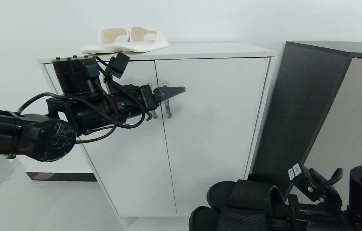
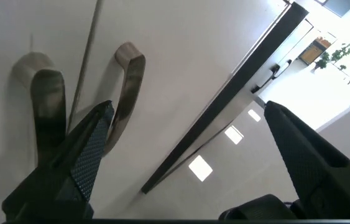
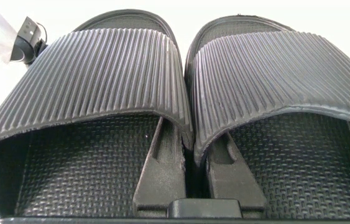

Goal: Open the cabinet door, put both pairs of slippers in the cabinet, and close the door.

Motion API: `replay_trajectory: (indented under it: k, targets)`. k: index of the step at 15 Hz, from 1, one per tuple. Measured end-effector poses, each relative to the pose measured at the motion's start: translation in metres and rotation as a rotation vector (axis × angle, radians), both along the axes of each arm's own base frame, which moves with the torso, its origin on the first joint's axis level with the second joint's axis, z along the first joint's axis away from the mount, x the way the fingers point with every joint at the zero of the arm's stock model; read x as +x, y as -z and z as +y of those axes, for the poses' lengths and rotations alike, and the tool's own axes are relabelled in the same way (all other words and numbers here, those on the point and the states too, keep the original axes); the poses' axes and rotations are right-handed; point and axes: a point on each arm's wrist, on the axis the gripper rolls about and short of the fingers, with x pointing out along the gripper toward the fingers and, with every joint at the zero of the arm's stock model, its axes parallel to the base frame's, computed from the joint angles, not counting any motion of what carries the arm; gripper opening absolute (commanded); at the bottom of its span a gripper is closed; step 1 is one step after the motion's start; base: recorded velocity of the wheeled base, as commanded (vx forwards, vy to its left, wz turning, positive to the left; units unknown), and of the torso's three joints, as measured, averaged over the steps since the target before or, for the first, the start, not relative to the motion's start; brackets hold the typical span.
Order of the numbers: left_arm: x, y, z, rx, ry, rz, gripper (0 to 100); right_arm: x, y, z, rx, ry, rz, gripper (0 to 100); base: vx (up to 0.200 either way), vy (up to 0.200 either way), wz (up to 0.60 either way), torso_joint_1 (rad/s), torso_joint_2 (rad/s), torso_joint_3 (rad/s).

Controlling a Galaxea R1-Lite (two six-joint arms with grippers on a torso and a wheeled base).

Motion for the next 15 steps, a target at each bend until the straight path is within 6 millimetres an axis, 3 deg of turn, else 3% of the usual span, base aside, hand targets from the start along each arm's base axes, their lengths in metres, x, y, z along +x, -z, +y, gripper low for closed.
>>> replay_trajectory:
  k: [1,5,9,15]
  targets:
    - [0.002,0.001,-0.001,0.002,0.001,0.004,0,0.000,0.000,0.000,0.000,-0.001,-0.001,0,0.000,0.000,0.00,0.000,0.00,0.000]
    - [0.004,0.007,-0.001,0.009,-0.008,0.025,0,0.000,0.001,0.001,-0.003,-0.004,0.003,0,0.000,0.000,0.00,0.000,0.00,0.000]
    - [-0.011,0.011,-0.005,0.015,0.022,0.038,0,0.000,0.002,0.001,-0.005,-0.005,0.004,0,0.000,0.000,0.00,0.000,0.00,0.000]
    - [-0.074,0.013,0.006,0.022,0.075,0.061,0,-0.002,0.002,0.002,-0.004,-0.017,-0.007,0,0.000,0.000,0.00,0.000,0.00,0.000]
